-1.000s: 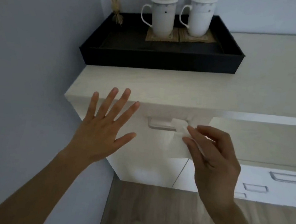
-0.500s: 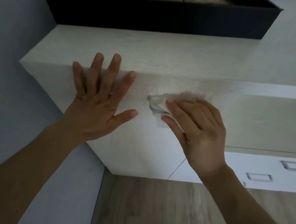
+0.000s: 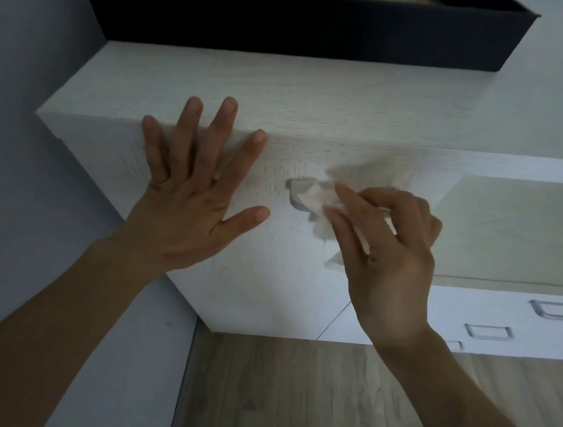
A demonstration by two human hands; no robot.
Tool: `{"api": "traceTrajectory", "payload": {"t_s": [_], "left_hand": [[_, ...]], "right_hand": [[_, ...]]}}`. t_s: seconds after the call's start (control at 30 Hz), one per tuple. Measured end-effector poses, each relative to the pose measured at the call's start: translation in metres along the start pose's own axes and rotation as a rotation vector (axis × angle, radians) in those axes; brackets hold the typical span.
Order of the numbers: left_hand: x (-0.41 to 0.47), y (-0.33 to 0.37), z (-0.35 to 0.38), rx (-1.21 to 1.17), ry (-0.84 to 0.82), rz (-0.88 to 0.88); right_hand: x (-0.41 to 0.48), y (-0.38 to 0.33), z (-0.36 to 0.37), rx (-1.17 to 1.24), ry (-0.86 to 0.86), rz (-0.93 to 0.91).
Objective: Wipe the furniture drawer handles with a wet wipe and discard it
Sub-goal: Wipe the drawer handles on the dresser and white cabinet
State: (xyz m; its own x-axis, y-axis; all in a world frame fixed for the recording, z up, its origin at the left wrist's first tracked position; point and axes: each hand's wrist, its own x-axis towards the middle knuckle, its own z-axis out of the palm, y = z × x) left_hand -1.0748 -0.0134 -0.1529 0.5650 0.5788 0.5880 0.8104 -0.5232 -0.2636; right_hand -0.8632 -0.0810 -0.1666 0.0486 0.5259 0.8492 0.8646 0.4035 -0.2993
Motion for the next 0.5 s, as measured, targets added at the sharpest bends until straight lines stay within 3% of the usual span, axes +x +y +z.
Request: {"api": "traceTrajectory", "payload": {"t_s": [0.27, 0.4, 0.5], "left_hand": [[0.000, 0.005, -0.002, -0.004, -0.001, -0.016], [0.000, 0.006, -0.003, -0.012, -0.022, -0.030], [0.000, 0.006, -0.002, -0.005, -0.030, -0.034]], "right_hand": [[0.019, -0.004, -0.012, 0.005, 0.139, 0.059], [0.014, -0.013, 0.006, -0.033, -0.060, -0.085], [0.010, -0.017, 0.005, -0.012, -0.143, -0.061]]}}
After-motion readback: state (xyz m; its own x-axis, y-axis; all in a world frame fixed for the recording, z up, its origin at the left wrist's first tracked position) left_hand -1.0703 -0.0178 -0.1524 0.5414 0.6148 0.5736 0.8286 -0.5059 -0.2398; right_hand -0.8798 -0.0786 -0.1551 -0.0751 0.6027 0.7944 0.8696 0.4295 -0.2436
